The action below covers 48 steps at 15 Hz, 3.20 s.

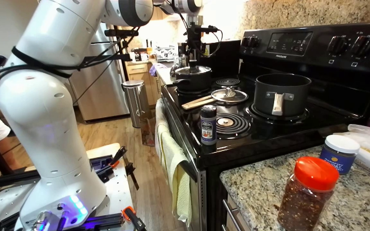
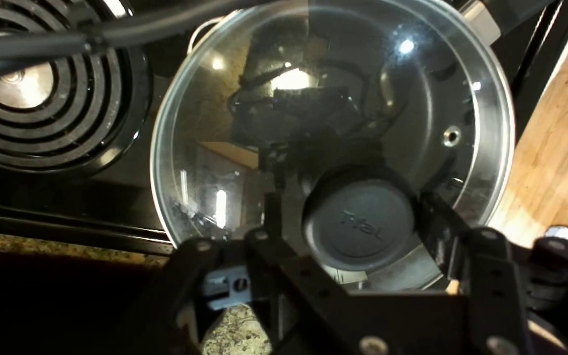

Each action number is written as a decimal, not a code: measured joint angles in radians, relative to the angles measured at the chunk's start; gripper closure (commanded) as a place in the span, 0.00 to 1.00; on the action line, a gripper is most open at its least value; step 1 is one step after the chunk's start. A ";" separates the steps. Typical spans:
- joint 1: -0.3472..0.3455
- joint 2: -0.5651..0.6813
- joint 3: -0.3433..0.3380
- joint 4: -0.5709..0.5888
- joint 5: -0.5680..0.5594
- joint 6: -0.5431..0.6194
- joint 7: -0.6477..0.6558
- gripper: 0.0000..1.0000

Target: Move the lid from the pot on the left to the stovetop

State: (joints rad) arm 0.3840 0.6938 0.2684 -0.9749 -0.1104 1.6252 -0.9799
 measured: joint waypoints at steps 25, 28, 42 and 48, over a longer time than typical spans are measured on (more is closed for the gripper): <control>0.002 -0.023 -0.032 0.082 0.000 -0.181 0.002 0.66; 0.002 -0.033 -0.035 0.104 0.000 -0.242 0.002 0.66; -0.001 -0.043 -0.081 0.157 -0.005 -0.315 0.008 0.10; 0.002 -0.039 -0.082 0.157 -0.005 -0.312 0.008 0.00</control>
State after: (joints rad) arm 0.3855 0.6544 0.1868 -0.8178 -0.1158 1.3128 -0.9722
